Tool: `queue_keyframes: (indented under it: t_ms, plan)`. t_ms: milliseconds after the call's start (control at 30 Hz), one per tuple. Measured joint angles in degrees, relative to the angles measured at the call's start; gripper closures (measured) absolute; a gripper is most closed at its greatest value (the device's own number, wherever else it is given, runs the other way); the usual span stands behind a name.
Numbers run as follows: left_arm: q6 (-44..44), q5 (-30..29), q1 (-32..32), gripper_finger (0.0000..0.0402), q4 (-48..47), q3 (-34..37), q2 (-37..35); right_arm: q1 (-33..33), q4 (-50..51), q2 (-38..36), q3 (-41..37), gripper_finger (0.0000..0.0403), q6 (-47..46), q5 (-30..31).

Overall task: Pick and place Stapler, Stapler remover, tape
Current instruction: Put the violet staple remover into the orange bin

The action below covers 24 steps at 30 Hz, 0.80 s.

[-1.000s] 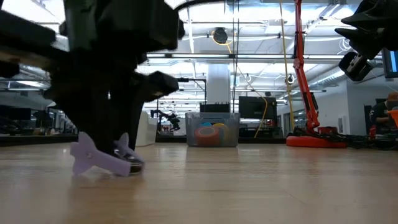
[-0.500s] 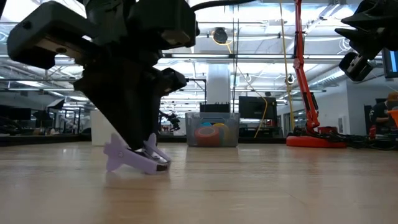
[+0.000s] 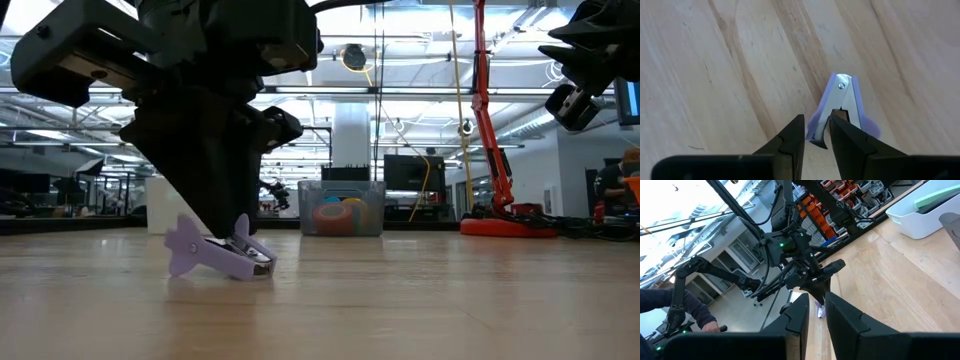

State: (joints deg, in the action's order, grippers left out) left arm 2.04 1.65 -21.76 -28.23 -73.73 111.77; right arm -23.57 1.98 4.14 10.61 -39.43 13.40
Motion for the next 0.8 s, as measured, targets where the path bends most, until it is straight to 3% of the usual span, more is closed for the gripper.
queue_keyframes:
  t_ms: [167,333,800]
  plan:
    - [0.01,0.18,0.00,0.0321,-0.02,0.00,-0.03,0.00,0.00,0.00,0.00,0.0349,-0.23,0.01]
    - [-0.35,3.66,0.00,0.0390,1.76,-0.11,-0.17,0.00,0.00,0.00,0.00,0.0349,-0.23,0.01]
    - [-8.65,4.77,2.24,0.0399,1.44,-0.11,-0.43,0.00,-0.02,0.00,0.00,0.0349,-0.23,0.01]
